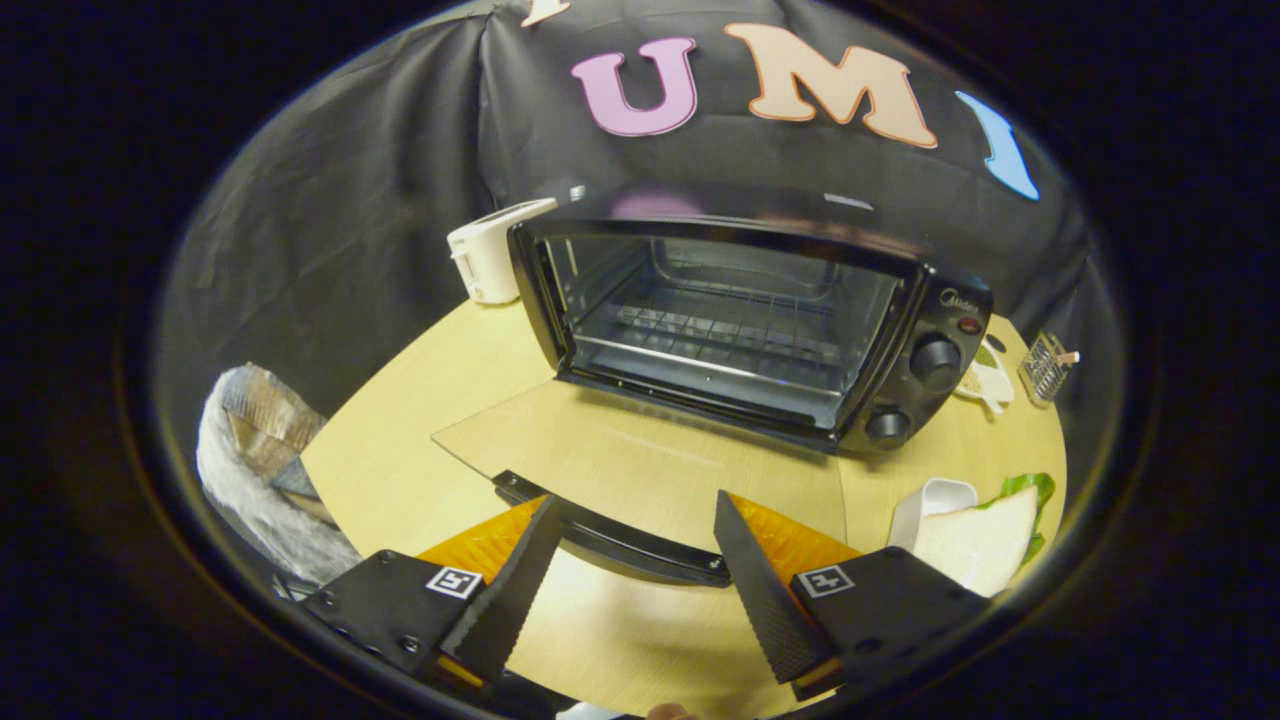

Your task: Open the toaster oven, put the food inside, and close the toaster oven door.

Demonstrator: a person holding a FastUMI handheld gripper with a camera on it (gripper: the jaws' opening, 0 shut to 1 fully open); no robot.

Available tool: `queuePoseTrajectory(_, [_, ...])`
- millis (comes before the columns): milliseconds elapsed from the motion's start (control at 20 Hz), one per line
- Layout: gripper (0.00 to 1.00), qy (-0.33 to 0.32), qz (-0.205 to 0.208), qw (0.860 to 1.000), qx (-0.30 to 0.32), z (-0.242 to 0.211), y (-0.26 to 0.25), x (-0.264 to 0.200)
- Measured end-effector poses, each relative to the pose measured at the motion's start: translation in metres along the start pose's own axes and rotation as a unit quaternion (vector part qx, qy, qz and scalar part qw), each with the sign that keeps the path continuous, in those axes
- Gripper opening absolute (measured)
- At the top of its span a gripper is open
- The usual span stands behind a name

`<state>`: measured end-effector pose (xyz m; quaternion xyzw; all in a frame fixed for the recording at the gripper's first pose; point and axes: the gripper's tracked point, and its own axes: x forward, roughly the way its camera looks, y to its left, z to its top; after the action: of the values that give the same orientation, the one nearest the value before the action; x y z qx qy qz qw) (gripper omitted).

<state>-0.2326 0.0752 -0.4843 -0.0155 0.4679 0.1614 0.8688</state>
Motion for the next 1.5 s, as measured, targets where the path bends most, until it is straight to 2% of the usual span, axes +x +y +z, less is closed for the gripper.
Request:
queuePoseTrajectory(400, [0.96,0.043,-0.002,0.999,0.005,-0.035,-0.004,0.021])
queuePoseTrajectory(600, [0.96,0.037,0.003,0.999,-0.01,-0.033,-0.004,0.022])
queuePoseTrajectory(750, [0.96,0.036,0.017,0.999,0.015,-0.025,-0.005,0.016])
queuePoseTrajectory(900, [0.96,-0.001,0.011,0.999,0.046,-0.001,-0.025,0.005])
queuePoseTrajectory(1100, [0.95,-0.069,-0.029,0.995,0.064,0.046,-0.083,-0.02])
queuePoseTrajectory(1250, [0.95,-0.116,-0.074,0.987,0.081,0.075,-0.14,-0.041])
queuePoseTrajectory(1500, [0.95,-0.147,-0.148,0.971,0.113,0.08,-0.233,-0.079])
